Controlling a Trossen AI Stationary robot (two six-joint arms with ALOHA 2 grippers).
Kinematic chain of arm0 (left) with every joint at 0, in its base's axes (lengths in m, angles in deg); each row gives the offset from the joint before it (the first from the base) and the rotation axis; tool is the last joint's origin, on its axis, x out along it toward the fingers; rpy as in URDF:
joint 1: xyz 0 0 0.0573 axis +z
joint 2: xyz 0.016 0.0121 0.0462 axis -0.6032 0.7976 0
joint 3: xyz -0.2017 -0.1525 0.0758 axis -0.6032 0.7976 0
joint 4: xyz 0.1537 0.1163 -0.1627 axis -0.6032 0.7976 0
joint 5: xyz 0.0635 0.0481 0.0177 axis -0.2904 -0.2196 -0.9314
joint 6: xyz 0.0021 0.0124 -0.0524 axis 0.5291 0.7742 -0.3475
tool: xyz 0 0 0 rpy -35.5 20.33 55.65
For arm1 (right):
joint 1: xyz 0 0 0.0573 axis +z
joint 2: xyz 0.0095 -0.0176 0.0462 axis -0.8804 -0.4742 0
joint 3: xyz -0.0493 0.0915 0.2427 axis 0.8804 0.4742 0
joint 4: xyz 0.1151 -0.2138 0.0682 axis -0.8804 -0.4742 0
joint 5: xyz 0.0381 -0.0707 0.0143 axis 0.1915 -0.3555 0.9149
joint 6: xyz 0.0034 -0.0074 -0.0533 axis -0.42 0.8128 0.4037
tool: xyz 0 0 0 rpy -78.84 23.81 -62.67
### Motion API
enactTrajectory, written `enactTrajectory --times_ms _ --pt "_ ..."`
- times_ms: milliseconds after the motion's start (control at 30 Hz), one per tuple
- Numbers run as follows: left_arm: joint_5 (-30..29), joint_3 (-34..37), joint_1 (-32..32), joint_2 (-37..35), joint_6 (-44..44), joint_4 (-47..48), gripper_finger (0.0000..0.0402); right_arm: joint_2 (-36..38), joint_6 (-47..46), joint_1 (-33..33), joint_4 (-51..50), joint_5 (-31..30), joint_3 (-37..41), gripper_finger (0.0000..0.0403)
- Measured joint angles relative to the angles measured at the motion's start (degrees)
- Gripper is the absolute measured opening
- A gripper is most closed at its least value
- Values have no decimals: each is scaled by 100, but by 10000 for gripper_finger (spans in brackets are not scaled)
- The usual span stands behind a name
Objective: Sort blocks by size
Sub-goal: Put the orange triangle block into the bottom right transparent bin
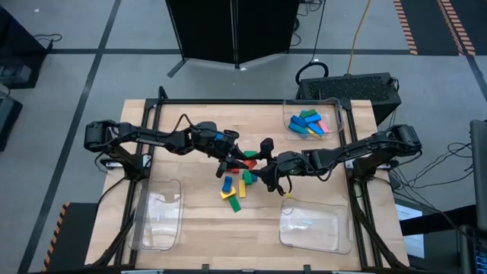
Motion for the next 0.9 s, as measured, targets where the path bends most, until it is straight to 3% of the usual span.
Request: enactTrajectory --times_ms 300,667,900 --pt "-124 0 -2 1 -72 65 138 27 -6 -8 -164 -16 -2 116" --pt "-209 -13 -61 -12 175 78 162 474 -762 -3 -830 36 7 117" --pt "315 -17 -33 -15 897 239 192 1298 -2432 58 -2013 26 7 120"
